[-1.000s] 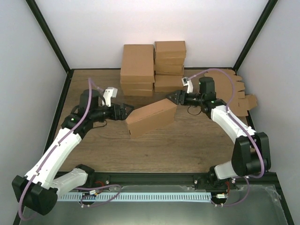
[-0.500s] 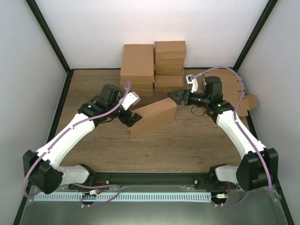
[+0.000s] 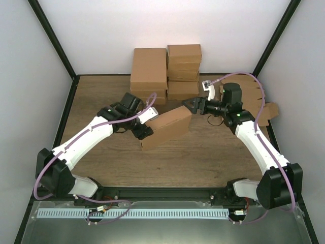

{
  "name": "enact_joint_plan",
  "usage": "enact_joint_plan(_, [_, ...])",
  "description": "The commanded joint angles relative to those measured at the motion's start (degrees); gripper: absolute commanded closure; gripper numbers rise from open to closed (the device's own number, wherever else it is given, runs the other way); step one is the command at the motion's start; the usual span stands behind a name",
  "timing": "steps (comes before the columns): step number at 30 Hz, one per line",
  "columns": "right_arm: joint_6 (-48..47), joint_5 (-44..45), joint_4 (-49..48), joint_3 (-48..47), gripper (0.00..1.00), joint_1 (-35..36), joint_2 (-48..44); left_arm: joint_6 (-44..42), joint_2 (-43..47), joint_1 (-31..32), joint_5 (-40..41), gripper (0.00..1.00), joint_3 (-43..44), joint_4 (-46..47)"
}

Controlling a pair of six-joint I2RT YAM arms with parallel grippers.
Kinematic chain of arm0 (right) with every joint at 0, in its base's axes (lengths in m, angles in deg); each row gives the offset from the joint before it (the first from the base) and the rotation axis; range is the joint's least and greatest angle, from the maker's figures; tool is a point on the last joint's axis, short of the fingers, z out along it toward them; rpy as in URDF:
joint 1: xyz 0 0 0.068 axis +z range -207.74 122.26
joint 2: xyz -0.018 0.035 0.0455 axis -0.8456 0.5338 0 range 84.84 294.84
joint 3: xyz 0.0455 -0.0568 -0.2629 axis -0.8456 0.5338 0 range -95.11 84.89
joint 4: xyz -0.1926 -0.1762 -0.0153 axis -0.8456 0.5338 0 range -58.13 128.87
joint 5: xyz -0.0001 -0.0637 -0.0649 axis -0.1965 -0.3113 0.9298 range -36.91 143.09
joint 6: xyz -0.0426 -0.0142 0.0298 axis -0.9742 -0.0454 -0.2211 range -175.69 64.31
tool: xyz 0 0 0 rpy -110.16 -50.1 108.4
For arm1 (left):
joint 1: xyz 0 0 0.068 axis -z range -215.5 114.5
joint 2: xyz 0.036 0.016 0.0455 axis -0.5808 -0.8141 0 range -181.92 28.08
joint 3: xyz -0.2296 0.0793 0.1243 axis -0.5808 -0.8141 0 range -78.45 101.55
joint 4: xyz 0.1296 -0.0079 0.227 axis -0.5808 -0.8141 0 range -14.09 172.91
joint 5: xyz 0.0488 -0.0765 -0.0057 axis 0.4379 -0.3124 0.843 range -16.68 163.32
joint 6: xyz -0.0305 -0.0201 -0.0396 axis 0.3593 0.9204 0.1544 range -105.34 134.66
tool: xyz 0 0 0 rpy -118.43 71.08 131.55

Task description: Fold the paper box

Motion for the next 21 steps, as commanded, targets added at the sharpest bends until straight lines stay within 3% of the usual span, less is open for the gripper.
enact_joint_plan(1, [0.1,-0.4,0.4,-0.4,0.17,0.0,-1.0,-1.6,0.6,1.4,0.2,0.36,2.8,-2.3])
enact_joint_plan(4, [0.4,-0.3,0.5,-0.5,0.17,0.0,-0.8,-0.9,1.5,2.2,2.6,0.48,4.0,-3.6])
enact_joint_plan(13, [3.8,5.6,9.8,-7.4,0.13,0.0,-0.3,0.0,10.4,9.1,15.7,0.54,6.9,-5.1])
enact_joint_plan(15, [4.4,8.0,12.8,-9.6,0.11,-0.1,-1.1,-1.9,13.9,10.4,19.6,0.54,6.2,-3.3])
enact_joint_plan(17, [4.6,9.8,13.6,-10.9,0.01,0.0,-2.5,-3.2,16.8,10.9,24.1,0.57,5.1,-0.5])
enact_joint_plan(21, [5.2,11.9,12.6,-11.6,0.0,0.0,-5.5,-4.7,21.7,11.5,29.6,0.62,4.0,4.3])
